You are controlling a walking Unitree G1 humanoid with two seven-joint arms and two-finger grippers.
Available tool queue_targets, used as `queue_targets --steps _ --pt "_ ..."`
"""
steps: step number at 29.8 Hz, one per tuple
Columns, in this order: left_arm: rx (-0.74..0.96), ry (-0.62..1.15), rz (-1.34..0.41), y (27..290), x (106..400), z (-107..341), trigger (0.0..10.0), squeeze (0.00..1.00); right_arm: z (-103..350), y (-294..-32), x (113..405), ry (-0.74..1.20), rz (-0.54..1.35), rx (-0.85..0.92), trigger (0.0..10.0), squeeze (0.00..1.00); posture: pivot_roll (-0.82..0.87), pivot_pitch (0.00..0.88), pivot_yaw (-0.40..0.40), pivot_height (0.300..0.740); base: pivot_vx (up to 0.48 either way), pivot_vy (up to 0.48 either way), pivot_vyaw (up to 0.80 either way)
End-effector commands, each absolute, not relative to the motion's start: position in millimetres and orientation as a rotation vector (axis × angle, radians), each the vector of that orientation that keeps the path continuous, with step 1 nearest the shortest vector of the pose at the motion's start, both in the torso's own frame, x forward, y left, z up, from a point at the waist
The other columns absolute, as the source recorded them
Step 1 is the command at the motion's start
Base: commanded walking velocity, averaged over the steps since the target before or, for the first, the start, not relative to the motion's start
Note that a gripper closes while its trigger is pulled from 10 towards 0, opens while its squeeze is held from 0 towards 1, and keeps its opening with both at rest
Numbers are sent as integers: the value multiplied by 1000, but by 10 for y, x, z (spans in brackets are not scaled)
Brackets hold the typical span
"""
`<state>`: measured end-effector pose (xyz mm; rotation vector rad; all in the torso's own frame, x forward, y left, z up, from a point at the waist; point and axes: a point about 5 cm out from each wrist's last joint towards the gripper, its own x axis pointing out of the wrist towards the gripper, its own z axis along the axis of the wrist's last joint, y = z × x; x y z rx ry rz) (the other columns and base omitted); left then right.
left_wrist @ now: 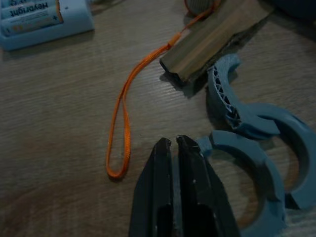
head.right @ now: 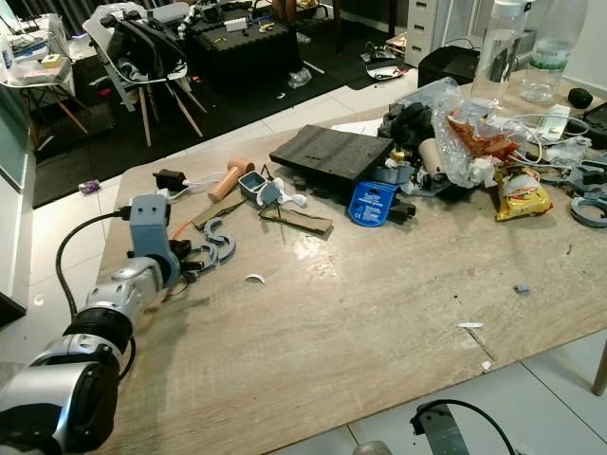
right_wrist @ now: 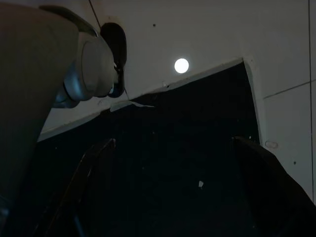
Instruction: Picking trash to rubbish bin
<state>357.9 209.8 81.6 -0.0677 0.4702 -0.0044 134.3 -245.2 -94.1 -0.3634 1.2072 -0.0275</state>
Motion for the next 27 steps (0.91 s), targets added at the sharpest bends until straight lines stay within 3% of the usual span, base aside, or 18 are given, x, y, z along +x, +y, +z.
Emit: queue_targets --steps 1,8,9,10,11,12,13,27 --pt "-70 621 -9 2145 3380 514 0 0 -956 -2397 1343 1213 -7 -366 10000 0 -185 81 110 740 0 0 0" --pt "4 570 -57 2195 3449 659 0 0 -954 -2390 1355 1210 -2 -370 10000 0 -183 76 111 740 0 0 0" --pt "42 536 -81 2223 3493 761 0 208 -954 -2388 1358 1209 1 -373 10000 0 -181 75 110 740 0 0 0" --pt "52 526 -85 2233 3505 790 0 208 -954 -2387 1358 1209 2 -374 10000 0 -181 75 110 740 0 0 0" --pt "62 514 -86 2247 3518 824 6706 722 -953 -2387 1359 1209 2 -374 10000 0 -181 75 109 740 0 0 0" --pt "76 502 -103 2255 3531 864 6706 1000 -952 -2387 1363 1209 3 -375 10000 0 -181 75 109 740 0 0 0" --pt "107 474 -119 2284 3554 945 10000 1000 -952 -2388 1364 1209 3 -375 10000 0 -183 74 110 740 0 0 0" --pt "270 360 -199 2538 3588 1442 10000 1000 -951 -2405 1352 1213 4 -382 10000 0 -182 65 106 740 0 0 0"
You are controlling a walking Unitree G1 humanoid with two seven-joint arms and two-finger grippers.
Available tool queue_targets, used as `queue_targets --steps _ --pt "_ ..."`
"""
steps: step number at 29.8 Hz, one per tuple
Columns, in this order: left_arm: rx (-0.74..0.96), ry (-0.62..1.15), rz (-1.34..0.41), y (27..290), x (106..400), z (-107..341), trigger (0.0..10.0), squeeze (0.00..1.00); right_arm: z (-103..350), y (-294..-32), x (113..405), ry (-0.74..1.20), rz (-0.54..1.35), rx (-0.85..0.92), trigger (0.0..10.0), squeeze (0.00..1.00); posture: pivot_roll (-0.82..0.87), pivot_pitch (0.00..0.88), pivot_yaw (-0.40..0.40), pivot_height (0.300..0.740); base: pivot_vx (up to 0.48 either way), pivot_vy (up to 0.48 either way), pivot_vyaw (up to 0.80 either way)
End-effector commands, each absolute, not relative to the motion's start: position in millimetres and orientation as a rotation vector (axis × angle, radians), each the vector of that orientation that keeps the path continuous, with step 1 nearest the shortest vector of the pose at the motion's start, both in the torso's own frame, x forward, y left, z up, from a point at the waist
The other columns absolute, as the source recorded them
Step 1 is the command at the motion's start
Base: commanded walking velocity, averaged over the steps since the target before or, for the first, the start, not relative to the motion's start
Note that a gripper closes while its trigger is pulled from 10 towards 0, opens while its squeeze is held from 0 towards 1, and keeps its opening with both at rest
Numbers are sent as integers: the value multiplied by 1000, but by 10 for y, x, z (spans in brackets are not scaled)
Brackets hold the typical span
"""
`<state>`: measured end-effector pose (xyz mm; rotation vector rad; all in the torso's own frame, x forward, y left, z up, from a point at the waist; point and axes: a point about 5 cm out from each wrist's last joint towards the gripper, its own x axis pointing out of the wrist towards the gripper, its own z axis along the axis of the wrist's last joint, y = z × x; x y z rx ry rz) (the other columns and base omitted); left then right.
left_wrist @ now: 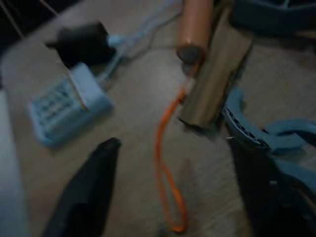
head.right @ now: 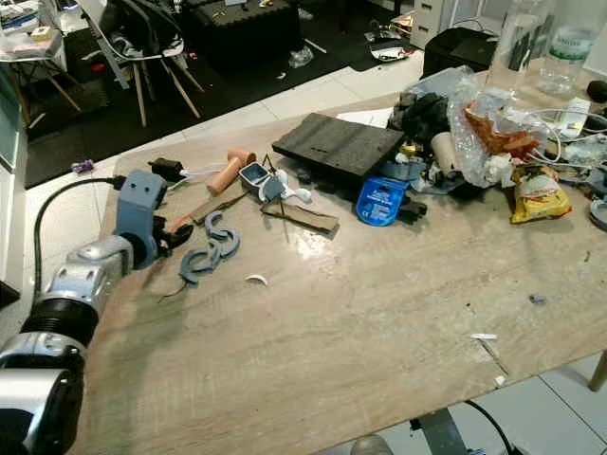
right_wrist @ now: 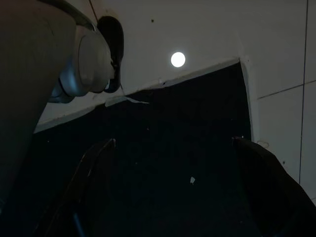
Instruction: Picking trash to rubbish bin
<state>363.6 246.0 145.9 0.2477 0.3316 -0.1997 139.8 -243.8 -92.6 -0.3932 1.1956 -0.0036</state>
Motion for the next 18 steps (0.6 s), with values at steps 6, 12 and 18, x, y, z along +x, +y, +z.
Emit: queue_targets --steps 6,12,18 --pt "355 438 -264 2604 3468 1413 10000 1000 -944 -2395 1379 1207 13 -391 10000 0 -178 65 101 740 0 0 0" --pt "427 617 -329 2792 3208 1288 10000 1000 -933 -2404 1405 1201 26 -408 10000 0 -171 59 93 740 0 0 0" --pt "196 581 -383 2735 3145 1259 10000 110 -932 -2403 1409 1202 33 -416 10000 0 -165 64 93 740 0 0 0"
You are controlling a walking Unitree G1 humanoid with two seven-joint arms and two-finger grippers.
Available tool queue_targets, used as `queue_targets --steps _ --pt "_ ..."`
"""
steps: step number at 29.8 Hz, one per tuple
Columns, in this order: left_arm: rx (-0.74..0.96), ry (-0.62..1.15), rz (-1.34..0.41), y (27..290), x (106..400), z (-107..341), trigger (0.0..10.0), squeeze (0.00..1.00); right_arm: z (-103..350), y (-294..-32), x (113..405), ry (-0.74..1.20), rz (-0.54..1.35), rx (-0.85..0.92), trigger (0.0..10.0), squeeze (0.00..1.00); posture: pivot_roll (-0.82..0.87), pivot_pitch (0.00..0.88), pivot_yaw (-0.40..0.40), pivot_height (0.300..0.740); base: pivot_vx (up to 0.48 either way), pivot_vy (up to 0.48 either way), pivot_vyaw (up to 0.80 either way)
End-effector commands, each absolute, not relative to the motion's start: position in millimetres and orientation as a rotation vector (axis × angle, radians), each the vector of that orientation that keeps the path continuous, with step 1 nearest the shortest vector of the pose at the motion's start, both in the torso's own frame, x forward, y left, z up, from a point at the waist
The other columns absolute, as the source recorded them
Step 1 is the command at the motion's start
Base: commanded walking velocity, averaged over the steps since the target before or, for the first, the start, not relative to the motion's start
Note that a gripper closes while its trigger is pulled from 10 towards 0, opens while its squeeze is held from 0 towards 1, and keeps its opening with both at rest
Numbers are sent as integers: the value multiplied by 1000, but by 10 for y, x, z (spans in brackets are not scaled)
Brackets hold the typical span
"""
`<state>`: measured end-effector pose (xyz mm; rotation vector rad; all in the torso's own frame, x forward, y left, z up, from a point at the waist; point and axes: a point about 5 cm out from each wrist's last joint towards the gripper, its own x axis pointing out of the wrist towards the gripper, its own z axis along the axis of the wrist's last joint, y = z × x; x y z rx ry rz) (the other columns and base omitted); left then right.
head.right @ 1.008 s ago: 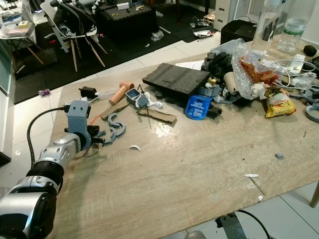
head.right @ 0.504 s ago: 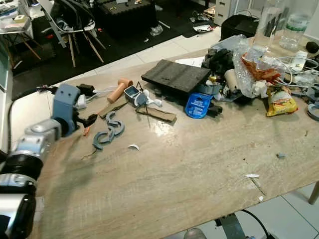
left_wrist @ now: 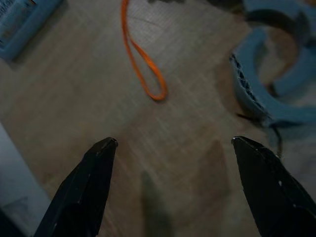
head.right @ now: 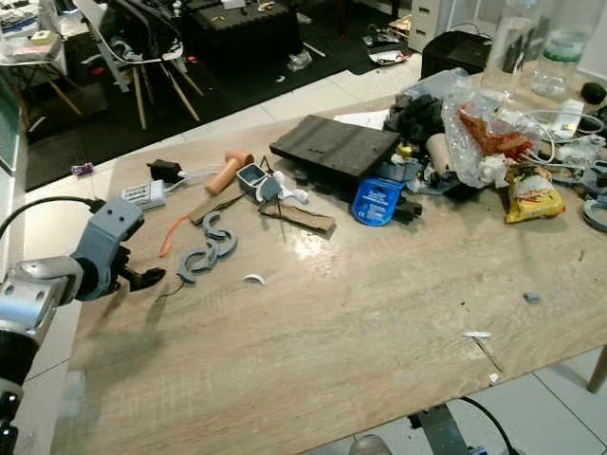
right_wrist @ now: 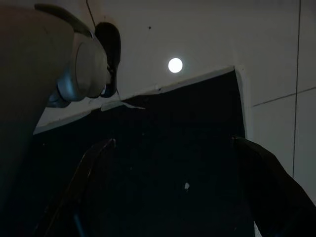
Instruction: Picking trash to rubbish bin
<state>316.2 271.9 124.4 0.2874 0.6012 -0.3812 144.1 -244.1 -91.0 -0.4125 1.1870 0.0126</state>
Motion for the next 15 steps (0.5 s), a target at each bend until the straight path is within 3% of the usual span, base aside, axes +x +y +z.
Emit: queue_targets --steps 1,2,3,8,15 --pt "196 581 -383 2735 3145 1259 10000 110 -932 -2403 1409 1202 33 -416 10000 0 -165 64 93 740 0 0 0" --pt "154 567 -391 2712 3150 1257 10000 110 -932 -2403 1409 1203 34 -417 10000 0 -165 64 93 740 0 0 0" --pt "100 563 -402 2672 3145 1214 10000 0 -933 -2397 1410 1203 35 -417 10000 0 -163 65 93 740 0 0 0" --pt "-110 577 -374 2581 3120 1025 10000 0 -939 -2376 1410 1203 41 -415 10000 0 -164 69 94 740 0 0 0" --pt "-198 640 -375 2469 3032 802 10000 0 -941 -2375 1402 1205 40 -414 10000 0 -160 72 97 740 0 0 0"
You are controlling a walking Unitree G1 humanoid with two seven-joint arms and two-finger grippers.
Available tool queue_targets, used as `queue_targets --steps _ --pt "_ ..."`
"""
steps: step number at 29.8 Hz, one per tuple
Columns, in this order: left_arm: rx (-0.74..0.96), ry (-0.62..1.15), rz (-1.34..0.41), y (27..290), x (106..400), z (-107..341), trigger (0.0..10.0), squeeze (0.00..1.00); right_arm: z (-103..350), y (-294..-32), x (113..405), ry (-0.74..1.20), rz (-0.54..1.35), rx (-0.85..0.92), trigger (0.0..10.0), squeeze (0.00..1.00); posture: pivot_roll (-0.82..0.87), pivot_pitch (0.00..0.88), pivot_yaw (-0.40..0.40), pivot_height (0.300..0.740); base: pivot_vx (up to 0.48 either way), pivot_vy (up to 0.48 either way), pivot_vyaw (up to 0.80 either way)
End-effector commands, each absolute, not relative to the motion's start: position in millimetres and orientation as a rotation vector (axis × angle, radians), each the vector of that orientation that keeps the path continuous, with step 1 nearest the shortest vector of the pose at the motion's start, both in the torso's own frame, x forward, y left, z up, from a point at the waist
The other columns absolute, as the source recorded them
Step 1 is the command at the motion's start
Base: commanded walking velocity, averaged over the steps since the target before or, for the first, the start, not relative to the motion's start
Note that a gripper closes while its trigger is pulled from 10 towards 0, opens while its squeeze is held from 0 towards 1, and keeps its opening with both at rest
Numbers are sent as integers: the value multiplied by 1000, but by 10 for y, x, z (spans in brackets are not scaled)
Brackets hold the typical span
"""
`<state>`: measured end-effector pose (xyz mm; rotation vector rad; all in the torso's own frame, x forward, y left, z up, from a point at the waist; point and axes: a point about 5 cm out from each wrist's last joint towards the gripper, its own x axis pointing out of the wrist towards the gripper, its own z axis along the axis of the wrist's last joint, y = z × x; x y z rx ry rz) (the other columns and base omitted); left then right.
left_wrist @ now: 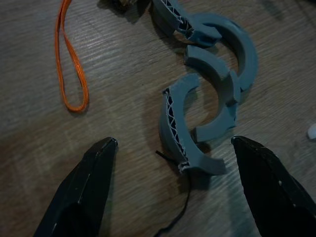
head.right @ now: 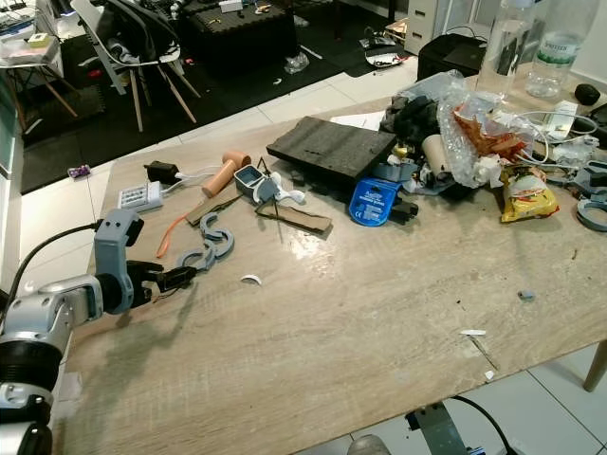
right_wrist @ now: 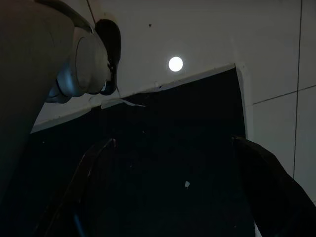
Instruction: Picking trash to rubbish bin
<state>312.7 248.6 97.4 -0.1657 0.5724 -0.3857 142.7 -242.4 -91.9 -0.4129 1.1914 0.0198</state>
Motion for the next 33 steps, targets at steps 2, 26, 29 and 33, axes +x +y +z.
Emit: queue_targets --steps 2,26,29,33 --pt "-200 657 -370 2432 3014 742 10000 0 -943 -2372 1400 1206 41 -413 10000 0 -159 73 96 740 0 0 0" --pt "45 808 -112 2146 2958 202 0 0 -948 -2368 1387 1207 41 -411 10000 0 -163 74 101 740 0 0 0" --pt "51 821 -113 2136 2933 162 0 0 -951 -2363 1384 1207 42 -412 10000 0 -163 74 101 740 0 0 0" --pt "54 821 -110 2131 2936 154 0 0 -951 -2357 1386 1207 43 -414 10000 0 -162 75 102 740 0 0 0"
